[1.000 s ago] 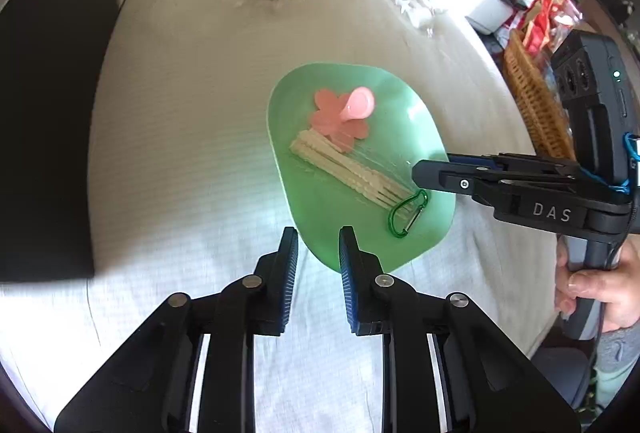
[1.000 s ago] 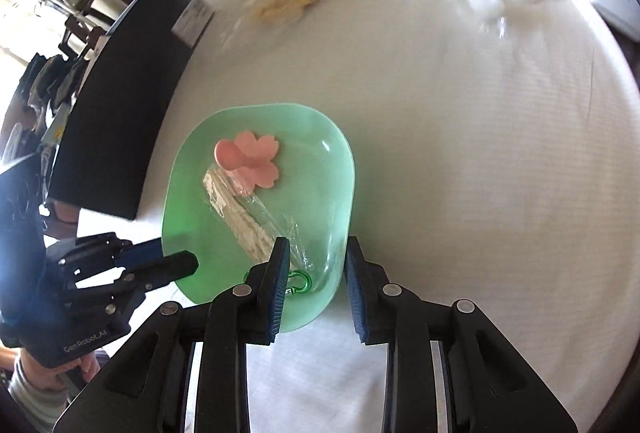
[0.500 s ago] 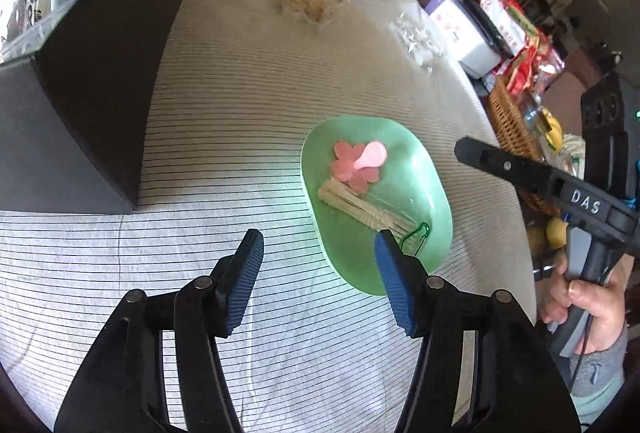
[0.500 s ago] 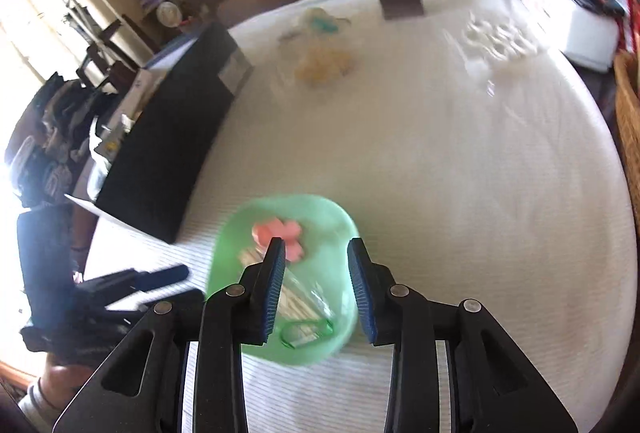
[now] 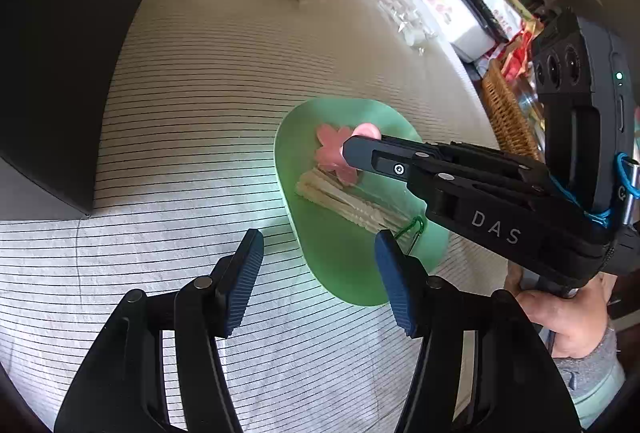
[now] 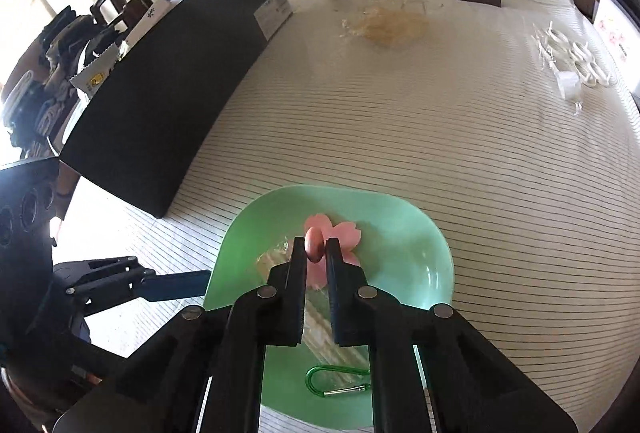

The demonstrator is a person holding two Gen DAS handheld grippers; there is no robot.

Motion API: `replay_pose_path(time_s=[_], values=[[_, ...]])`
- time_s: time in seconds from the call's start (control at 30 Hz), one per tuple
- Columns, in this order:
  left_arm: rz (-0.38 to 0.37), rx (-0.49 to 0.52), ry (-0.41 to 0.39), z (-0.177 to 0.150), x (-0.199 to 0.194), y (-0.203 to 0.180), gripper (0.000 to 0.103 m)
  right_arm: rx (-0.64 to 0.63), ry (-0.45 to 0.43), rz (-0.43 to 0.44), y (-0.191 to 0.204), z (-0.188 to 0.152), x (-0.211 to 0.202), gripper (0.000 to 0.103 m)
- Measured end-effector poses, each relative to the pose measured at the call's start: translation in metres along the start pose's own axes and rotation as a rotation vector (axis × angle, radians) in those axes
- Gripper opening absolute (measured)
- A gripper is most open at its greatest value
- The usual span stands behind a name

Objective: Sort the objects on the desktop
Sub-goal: 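Close the right gripper on the pink flower piece on the green plate, then carry the pink flower piece with the right gripper over the purple bowl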

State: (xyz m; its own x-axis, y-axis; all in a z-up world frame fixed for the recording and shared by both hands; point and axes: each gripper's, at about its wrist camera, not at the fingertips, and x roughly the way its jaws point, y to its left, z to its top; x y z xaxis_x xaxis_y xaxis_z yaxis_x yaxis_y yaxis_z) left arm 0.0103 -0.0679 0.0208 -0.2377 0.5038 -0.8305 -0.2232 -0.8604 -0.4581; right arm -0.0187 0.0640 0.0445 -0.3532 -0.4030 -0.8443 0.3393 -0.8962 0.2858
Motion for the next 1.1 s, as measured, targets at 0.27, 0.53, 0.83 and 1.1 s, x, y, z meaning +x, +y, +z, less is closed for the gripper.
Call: replay_pose_path(time_s=[0.27, 0.53, 0.83, 1.1], values=[[-0.015, -0.002, -0.005, 0.001, -0.003, 0.002, 0.055, 0.048, -0.066, 0.054, 0.0, 0.023, -0.04, 0.007], [-0.069, 0.03, -0.026, 0.002, -0.012, -0.008, 0.058, 0.042, -0.029, 0.026, 0.004, 0.015, -0.02, 0.054], [-0.101, 0.011, -0.02, 0.005, -0.011, -0.005, 0.058, 0.297, -0.022, 0.22, -0.036, -0.003, 0.018, 0.01], [-0.168, 0.001, -0.087, 0.013, -0.025, -0.008, 0.059, 0.671, -0.126, 0.596, -0.094, -0.036, 0.015, 0.008]])
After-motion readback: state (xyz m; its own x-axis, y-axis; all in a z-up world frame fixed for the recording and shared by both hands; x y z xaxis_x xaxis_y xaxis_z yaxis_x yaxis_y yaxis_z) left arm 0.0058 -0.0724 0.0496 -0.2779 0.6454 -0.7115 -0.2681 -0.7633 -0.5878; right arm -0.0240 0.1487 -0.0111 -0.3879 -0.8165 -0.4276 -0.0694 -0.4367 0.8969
